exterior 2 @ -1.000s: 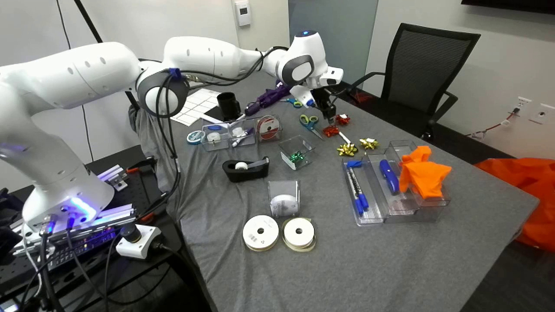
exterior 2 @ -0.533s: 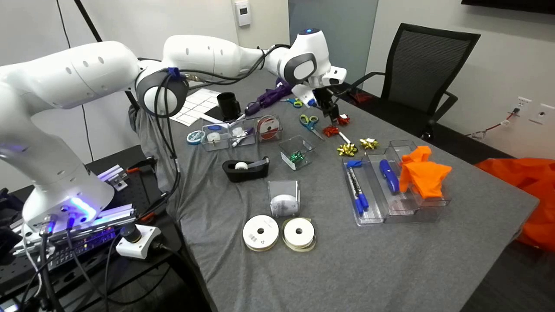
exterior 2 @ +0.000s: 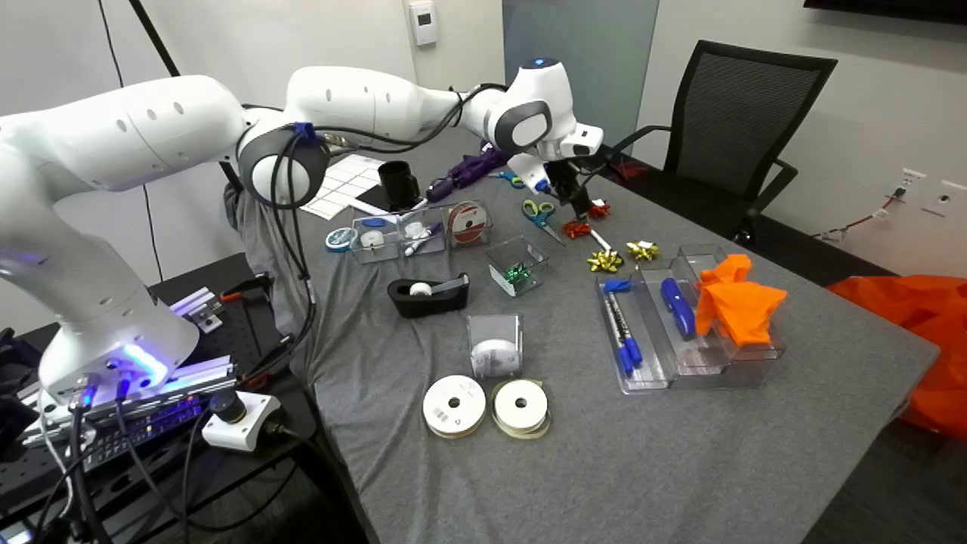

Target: Put the green and red decorating ribbons in the empty stationary holder to the right

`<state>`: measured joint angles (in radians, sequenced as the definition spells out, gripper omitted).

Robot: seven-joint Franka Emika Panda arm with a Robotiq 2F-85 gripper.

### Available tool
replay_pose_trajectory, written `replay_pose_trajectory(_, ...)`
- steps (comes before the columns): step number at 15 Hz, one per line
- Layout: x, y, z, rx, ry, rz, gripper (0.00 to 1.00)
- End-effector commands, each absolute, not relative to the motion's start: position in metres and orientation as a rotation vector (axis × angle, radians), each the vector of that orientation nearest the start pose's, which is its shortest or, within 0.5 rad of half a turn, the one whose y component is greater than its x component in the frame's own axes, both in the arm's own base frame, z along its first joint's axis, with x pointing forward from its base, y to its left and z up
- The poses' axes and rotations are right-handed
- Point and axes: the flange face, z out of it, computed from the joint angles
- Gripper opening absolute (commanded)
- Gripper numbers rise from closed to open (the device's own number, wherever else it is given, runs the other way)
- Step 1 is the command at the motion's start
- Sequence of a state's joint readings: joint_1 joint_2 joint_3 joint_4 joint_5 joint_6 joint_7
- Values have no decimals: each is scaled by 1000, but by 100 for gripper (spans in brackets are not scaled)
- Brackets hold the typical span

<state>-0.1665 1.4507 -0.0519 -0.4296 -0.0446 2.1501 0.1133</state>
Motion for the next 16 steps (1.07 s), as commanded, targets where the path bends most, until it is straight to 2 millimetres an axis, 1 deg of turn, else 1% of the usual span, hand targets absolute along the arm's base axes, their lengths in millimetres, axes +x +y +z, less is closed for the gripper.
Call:
replay_pose_trajectory(1,811,-159,160,-3120,411,-422,100)
replay_pose_trajectory(5,810,-161,153,-3058,448,-433,100)
replay_pose_trajectory(11,808,-159,140,-3045,516,-419,100)
replay_pose_trajectory(12,808,-158,139,-3042,532,-416,97)
replay_pose_trajectory(13,808,-157,138,-3037,551,-414,74)
replay_pose_trajectory(14,808,-156,137,-3034,567,-414,73)
replay_pose_trajectory(15,808,-155,136,-3029,592,-418,69)
replay_pose_trajectory(16,808,-155,135,-3024,611,-421,61)
